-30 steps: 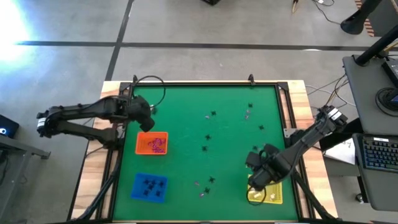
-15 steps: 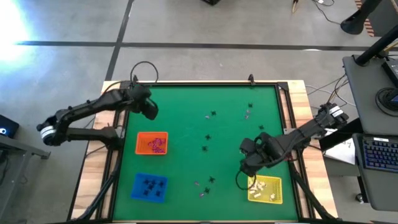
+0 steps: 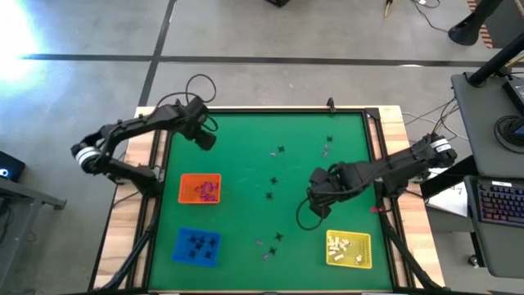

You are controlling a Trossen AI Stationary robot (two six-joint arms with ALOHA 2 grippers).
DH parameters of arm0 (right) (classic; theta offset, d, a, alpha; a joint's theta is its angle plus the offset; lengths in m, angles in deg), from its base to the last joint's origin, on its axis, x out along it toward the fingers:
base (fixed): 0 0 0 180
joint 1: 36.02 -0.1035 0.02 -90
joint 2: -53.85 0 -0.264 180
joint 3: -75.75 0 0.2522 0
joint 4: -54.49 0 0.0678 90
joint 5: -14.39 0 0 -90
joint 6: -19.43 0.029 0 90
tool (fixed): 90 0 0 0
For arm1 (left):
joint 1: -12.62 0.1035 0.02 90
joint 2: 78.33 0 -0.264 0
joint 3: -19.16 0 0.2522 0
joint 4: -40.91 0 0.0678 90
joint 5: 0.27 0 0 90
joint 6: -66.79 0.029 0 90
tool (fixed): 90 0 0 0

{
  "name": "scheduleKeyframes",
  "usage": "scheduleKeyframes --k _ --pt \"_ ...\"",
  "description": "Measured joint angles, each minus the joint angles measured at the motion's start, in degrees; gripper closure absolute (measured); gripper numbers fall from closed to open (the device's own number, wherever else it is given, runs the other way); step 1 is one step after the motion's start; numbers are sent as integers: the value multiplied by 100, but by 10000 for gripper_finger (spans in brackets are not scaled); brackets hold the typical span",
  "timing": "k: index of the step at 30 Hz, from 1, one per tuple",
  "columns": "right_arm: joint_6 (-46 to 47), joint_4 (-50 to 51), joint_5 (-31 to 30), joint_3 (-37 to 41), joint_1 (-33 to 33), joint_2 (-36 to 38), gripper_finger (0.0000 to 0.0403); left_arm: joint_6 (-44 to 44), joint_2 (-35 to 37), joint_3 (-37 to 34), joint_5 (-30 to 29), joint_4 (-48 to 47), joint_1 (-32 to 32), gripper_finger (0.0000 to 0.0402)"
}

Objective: Sort Halloween decoration
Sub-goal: Put the white skeleton toy into the yellow bin

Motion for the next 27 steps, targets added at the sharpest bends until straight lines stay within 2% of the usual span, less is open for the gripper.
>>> scheduleKeyframes --k 9,15,27 --pt "-42 -3 6 0 52 0 390 435 -741 -17 6 -109 345 278" --pt "-37 -14 3 0 52 0 390 710 -956 -15 302 -101 419 278" --pt "159 -23 3 -2 52 0 390 791 -1228 -11 246 215 586 279"
